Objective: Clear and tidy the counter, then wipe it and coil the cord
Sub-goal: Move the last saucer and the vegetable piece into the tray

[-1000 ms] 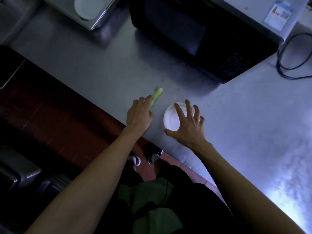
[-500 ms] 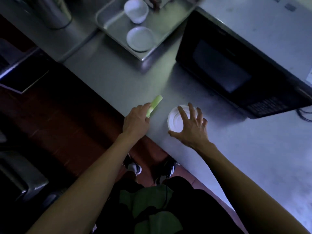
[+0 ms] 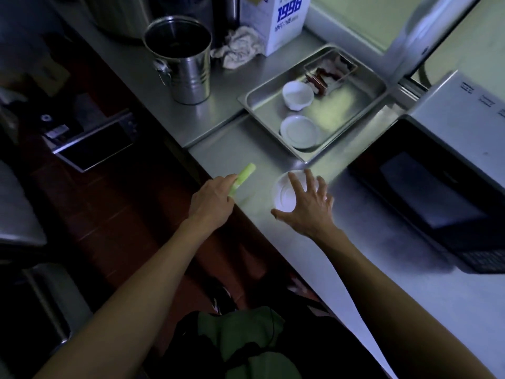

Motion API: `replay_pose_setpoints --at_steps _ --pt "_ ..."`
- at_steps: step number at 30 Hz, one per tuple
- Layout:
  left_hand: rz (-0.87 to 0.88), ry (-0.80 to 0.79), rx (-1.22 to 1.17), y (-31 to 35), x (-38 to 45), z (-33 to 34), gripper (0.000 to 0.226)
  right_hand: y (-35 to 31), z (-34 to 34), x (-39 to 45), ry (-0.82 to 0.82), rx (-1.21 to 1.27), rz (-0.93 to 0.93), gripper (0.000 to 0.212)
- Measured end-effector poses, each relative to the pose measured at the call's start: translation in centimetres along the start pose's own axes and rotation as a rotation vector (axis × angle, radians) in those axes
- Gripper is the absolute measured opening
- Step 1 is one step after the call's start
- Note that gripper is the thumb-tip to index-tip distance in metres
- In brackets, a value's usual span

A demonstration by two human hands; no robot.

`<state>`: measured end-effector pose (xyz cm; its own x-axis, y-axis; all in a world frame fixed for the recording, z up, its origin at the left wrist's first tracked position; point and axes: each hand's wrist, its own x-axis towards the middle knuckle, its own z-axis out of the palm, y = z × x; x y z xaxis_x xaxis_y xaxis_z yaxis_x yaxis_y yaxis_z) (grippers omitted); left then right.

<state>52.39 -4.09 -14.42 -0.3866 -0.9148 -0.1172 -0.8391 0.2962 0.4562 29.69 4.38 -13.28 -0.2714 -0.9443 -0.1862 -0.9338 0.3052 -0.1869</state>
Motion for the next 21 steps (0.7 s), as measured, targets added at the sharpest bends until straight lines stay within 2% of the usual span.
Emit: replay_pose_setpoints --at_steps 10,16,21 --pt "0.049 -0.009 0.004 -2.6 7.3 -1.8 0.057 -1.1 0.2 8.1 0.041 0.045 0.036 0.106" --pt "0.111 -0.061 0.031 -1.3 15.5 -3.5 0.056 -0.1 -0.8 15.6 0.113 0.158 0.165 0.106" --pt "0.219 -0.079 0.044 0.1 22.3 -4.2 0.057 2.0 -1.0 21.7 0.109 0.192 0.270 0.104"
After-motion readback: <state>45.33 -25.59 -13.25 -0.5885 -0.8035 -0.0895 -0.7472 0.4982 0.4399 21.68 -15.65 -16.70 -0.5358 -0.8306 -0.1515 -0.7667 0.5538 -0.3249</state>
